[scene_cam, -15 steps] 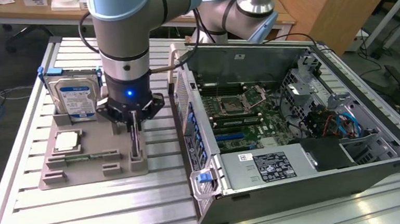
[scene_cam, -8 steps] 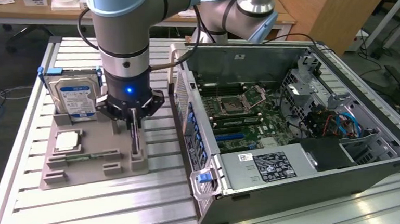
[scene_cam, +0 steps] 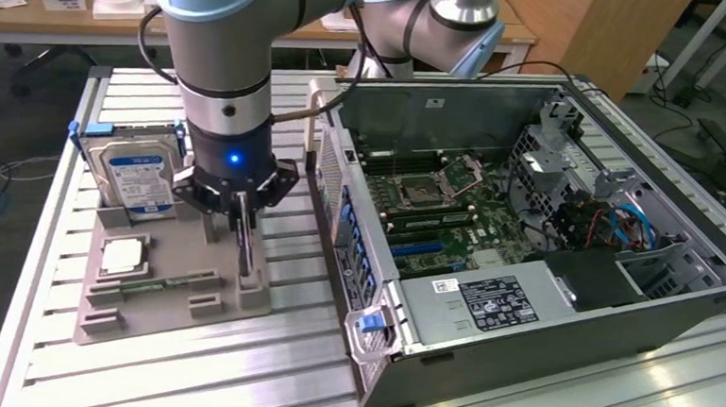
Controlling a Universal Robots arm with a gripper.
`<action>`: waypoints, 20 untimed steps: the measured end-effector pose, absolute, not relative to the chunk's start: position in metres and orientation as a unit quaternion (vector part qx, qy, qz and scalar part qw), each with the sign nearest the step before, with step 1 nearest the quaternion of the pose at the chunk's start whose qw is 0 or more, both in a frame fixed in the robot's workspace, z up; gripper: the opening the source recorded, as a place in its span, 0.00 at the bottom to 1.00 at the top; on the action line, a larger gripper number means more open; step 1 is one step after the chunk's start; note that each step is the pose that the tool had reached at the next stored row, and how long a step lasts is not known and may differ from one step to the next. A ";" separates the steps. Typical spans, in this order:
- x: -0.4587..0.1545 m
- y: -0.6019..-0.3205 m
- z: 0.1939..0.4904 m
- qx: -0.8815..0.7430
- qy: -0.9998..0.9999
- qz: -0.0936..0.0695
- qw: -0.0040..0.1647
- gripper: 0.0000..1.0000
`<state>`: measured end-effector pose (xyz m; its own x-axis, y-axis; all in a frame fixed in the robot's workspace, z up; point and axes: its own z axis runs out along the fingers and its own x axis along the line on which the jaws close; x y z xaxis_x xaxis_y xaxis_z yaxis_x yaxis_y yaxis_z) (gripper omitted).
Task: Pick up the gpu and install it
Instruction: 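Pick up the gpu and move the gpu toward the slot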
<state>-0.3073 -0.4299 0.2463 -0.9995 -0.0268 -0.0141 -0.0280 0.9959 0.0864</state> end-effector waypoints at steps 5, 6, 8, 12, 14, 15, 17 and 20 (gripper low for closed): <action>-0.307 -0.430 0.254 -0.014 0.999 0.045 0.006 0.28; -0.307 -0.430 0.255 -0.014 0.999 0.045 0.006 0.28; -0.307 -0.430 0.257 -0.014 0.999 0.046 0.006 0.28; -0.307 -0.430 0.261 -0.014 0.999 0.048 0.006 0.28; -0.307 -0.430 0.263 -0.014 0.999 0.050 0.006 0.28; -0.307 -0.430 0.264 -0.014 0.999 0.051 0.006 0.28; -0.307 -0.430 0.266 -0.014 0.998 0.053 0.006 0.28; -0.307 -0.430 0.269 -0.014 0.998 0.058 0.006 0.28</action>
